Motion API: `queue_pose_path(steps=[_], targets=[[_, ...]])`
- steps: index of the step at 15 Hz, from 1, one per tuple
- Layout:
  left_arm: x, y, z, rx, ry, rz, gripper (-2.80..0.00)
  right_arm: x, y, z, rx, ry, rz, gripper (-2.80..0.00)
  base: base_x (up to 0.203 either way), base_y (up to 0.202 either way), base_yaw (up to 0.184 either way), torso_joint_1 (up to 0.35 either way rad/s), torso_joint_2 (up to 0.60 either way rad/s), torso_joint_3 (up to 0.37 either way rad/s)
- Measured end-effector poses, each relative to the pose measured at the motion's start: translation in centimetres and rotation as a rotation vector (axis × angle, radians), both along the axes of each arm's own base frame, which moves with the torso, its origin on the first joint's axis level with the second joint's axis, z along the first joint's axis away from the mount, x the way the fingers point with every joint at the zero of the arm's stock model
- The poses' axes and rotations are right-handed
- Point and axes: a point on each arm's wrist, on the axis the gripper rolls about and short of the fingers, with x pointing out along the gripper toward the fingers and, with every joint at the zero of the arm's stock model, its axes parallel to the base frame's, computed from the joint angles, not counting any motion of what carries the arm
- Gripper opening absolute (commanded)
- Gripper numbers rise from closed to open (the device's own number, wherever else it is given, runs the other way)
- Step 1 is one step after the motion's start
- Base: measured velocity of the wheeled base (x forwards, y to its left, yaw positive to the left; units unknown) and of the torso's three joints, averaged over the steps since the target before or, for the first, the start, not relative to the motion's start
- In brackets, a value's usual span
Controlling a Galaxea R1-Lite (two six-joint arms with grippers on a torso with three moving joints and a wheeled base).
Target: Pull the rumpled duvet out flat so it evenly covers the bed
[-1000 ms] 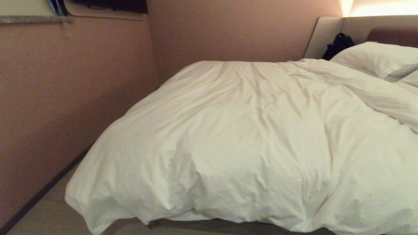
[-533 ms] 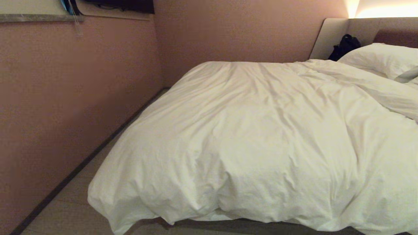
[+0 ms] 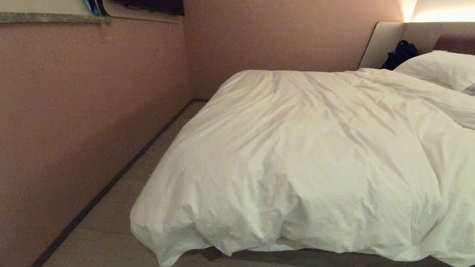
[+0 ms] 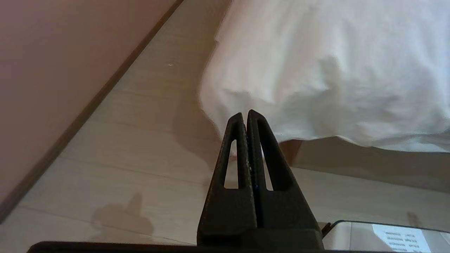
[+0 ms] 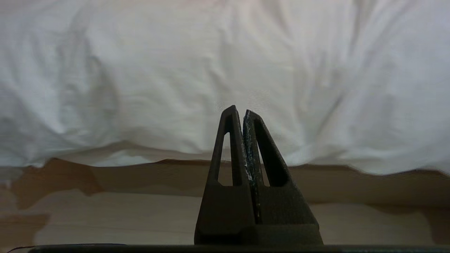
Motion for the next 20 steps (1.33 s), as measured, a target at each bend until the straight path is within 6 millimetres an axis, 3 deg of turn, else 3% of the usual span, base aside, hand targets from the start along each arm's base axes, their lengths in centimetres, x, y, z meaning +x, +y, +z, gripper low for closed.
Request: queue_pose_path(steps=[20], targets=[[0.0,0.0,-0.01,0.0,0.0,0.0,-2.8,0.0,0.0,0.01,0.0,-0.001,0.0,-2.8,0.0,0.196,-0.001,0.001,0.0,0.003]])
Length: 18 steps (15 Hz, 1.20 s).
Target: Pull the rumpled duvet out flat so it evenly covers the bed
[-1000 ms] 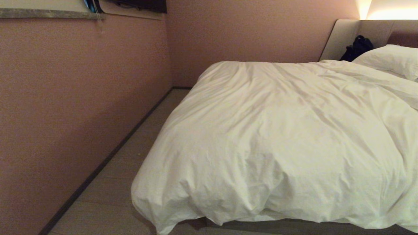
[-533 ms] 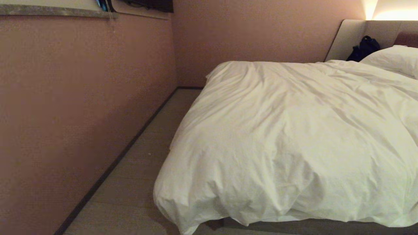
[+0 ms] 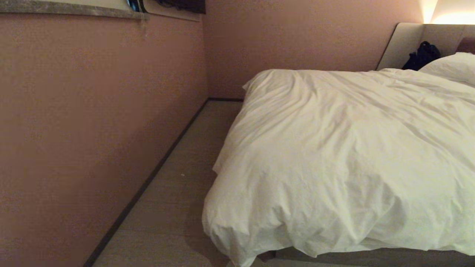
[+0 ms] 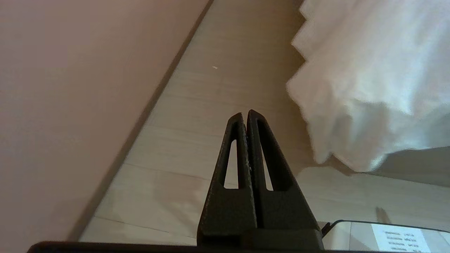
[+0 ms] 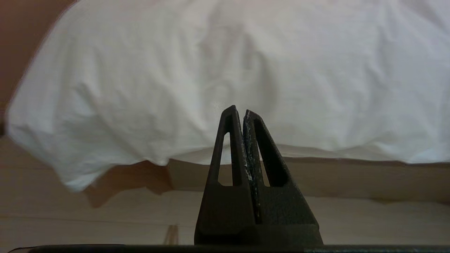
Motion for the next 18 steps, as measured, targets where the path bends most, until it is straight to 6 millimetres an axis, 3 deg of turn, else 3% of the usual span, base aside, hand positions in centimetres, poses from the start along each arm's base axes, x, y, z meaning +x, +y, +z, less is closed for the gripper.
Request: queue_pose_path(steps=[11,18], targets=[[0.0,0.0,0.0,0.0,0.0,0.0,-2.8,0.0,0.0,0.0,0.0,0.0,0.0,-2.8,0.0,0.193,0.0,0.002,0.0,0.003],[0.0,0.0,0.0,-0.001,0.0,-0.001,-2.8,0.0,0.0,0.0,0.001,0.0,0.0,-2.8,0.0,0.015,-0.001,0.001,0.0,0.001]])
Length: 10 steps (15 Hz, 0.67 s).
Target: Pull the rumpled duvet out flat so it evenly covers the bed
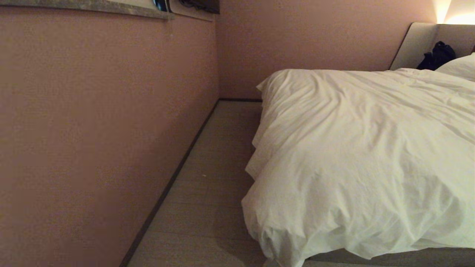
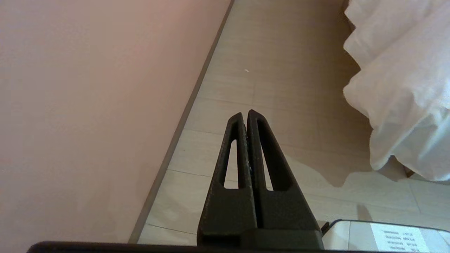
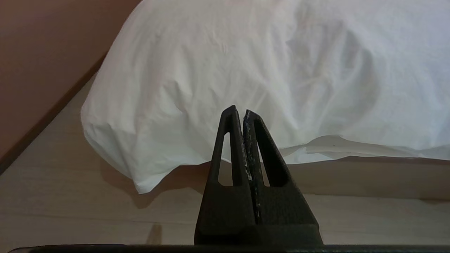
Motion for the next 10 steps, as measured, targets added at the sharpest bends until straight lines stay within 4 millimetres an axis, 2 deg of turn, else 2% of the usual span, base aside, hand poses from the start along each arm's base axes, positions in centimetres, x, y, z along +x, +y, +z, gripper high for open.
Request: queue_pose_path(steps=[10], targets=[[0.0,0.0,0.0,0.0,0.0,0.001,-2.8,0.0,0.0,0.0,0.0,0.0,0.0,-2.8,0.0,0.0,0.0,0.0,0.0,0.0]])
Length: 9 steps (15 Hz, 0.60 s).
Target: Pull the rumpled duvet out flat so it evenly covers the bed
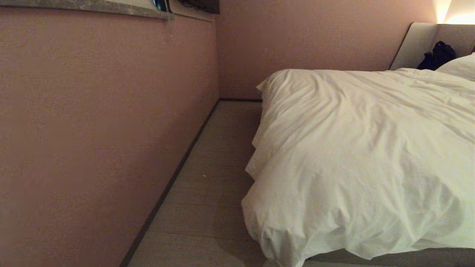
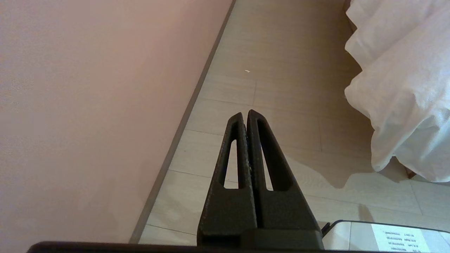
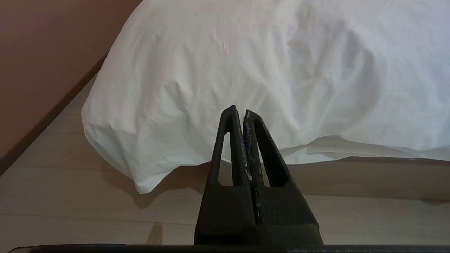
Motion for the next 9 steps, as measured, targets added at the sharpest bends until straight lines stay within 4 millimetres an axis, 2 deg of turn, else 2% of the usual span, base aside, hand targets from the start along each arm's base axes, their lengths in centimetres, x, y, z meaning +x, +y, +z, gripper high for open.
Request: queue_pose_path(steps=[3,9], targets=[[0.0,0.0,0.01,0.0,0.0,0.0,-2.8,0.0,0.0,0.0,0.0,0.0,0.0,-2.8,-0.027,0.0,0.003,0.002,0.0,0.001],[0.0,0.0,0.01,0.001,0.0,-0.001,-2.8,0.0,0.0,0.01,0.0,-0.001,-0.001,-2.8,-0.189,0.0,0.0,0.001,0.0,0.004]])
